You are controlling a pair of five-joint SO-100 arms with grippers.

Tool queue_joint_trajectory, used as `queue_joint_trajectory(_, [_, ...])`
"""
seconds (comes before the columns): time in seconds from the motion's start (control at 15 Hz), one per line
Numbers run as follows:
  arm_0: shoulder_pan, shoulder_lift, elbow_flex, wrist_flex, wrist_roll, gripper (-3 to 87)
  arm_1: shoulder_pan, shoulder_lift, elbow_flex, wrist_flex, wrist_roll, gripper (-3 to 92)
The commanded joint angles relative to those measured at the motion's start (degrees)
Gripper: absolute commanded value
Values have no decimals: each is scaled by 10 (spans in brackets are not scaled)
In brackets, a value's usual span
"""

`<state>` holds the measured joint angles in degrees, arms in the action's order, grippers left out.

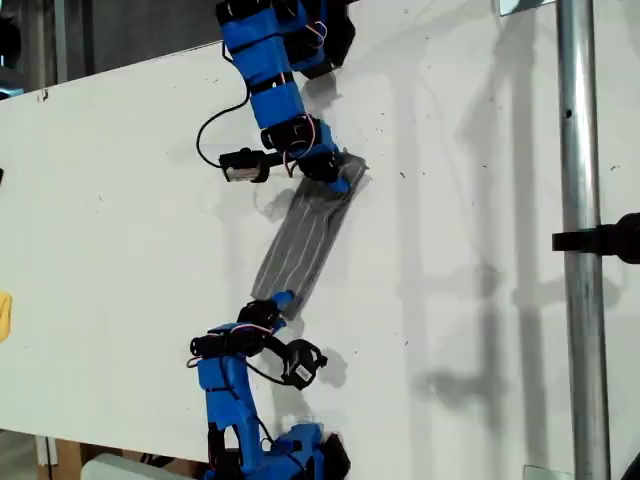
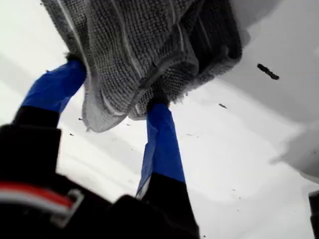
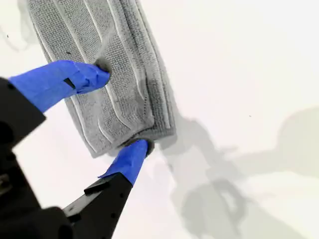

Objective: Grasp corners of a towel and fold twice.

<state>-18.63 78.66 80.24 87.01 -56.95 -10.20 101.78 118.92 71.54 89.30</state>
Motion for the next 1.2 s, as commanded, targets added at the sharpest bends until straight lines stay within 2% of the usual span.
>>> queue_joint_trajectory(0.0, [7,130,-8,75,-24,243,-36,163,21,74,59,367])
queue_joint_trajectory(0.13, [30,268,75,71,-51,236,-104,335,78,132,170,370])
queue_joint_trajectory(0.2, [45,355,134,62,-66,231,-163,402,103,163,255,376])
queue_joint_trajectory(0.33, [88,557,282,22,-124,197,-364,420,107,232,528,408])
queue_joint_trajectory(0.4, [121,653,367,-7,-177,169,-405,395,105,204,583,431])
queue_joint_trajectory(0.53, [201,809,545,-96,-246,-26,-417,280,41,200,660,465])
queue_joint_trajectory(0.67, [258,893,679,-142,-325,-26,-428,248,12,200,689,478])
queue_joint_trajectory(0.8, [279,969,771,-178,-333,-26,-421,231,0,193,692,485])
queue_joint_trajectory(0.93, [274,1152,893,-164,-326,-27,-399,222,9,181,688,489])
queue_joint_trajectory(1.0, [275,1207,933,-149,-330,-27,-383,224,28,163,680,488])
queue_joint_trajectory(1.13, [279,1202,967,-169,-336,-27,-300,236,92,98,598,486])
